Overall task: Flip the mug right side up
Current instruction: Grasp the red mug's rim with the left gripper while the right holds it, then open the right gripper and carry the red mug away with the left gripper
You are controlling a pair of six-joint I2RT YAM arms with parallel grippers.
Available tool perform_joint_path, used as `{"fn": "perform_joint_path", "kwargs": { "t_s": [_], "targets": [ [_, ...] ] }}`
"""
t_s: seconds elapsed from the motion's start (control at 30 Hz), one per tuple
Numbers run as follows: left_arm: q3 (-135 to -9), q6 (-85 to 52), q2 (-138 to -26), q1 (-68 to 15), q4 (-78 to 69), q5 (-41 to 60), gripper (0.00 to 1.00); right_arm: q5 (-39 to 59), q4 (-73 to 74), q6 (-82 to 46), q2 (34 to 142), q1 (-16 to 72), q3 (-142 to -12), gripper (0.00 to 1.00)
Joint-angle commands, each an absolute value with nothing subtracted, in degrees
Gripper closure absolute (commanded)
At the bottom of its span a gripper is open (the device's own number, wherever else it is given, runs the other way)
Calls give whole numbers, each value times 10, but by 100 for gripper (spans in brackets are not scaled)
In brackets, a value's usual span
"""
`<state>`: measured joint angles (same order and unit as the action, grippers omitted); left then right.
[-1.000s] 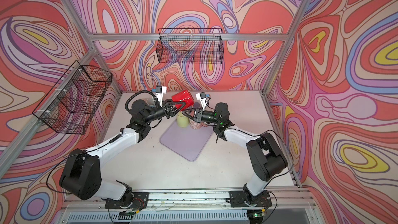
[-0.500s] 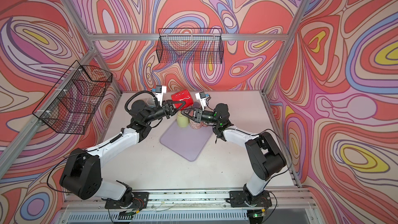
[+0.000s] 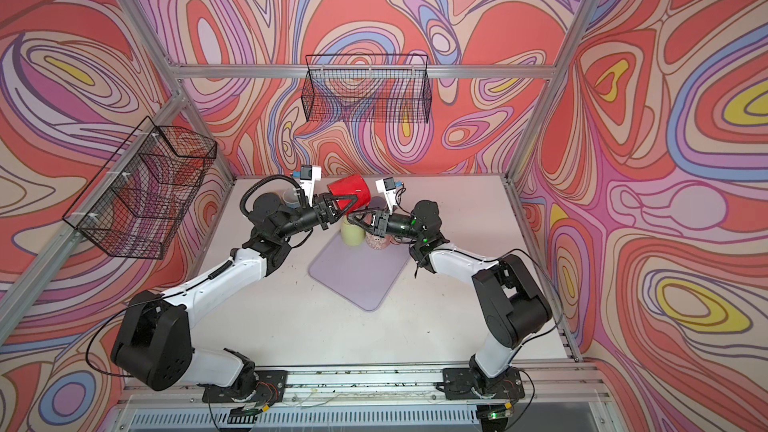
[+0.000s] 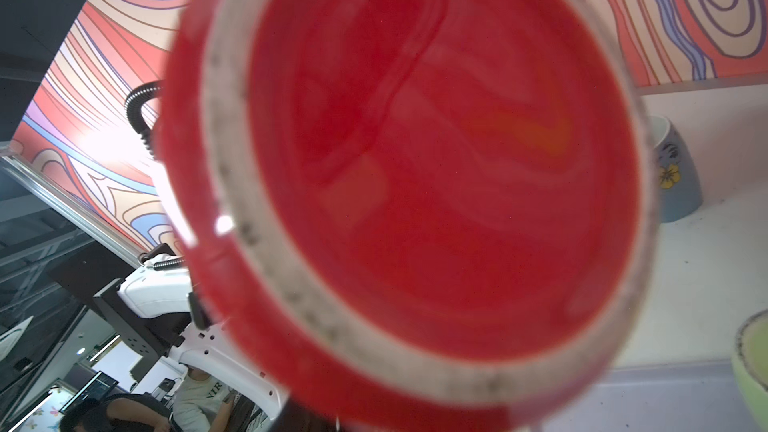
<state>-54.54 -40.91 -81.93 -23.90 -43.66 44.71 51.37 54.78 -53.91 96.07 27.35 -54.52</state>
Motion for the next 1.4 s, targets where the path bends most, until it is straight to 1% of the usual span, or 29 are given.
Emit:
{"fn": "perform_joint_path", "kwargs": {
  "t_s": [0.0,0.17,0.37,0.63,0.77,0.97,1.07,1.2,1.37],
  "targets": [
    [-542,-376,-791,-230,-423,412,100,492,563,-509,956,272,-548,65],
    [-531,-365,-765,-215,-396,401,100,489,559,-506,959,272,-548,64],
    [-540,-323,-728,-199,-306,383,100,489,567,-511,968,266,-548,64],
    [-599,-239,-710,-192,-123,341,100,487,573,-512,969,260,-538,63],
    [-649,-178,-711,-189,-6,308,100,484,572,-511,967,255,-531,63],
    [-749,-80,-747,-171,212,235,100,477,566,-506,965,250,-519,63],
    [-785,-49,-774,-149,294,203,100,472,561,-501,963,249,-514,64],
    [-811,-28,-808,-125,355,175,100,470,559,-498,962,248,-510,64],
    [-849,-3,-861,-119,394,148,100,465,540,-485,955,245,-505,64]
  ]
}}
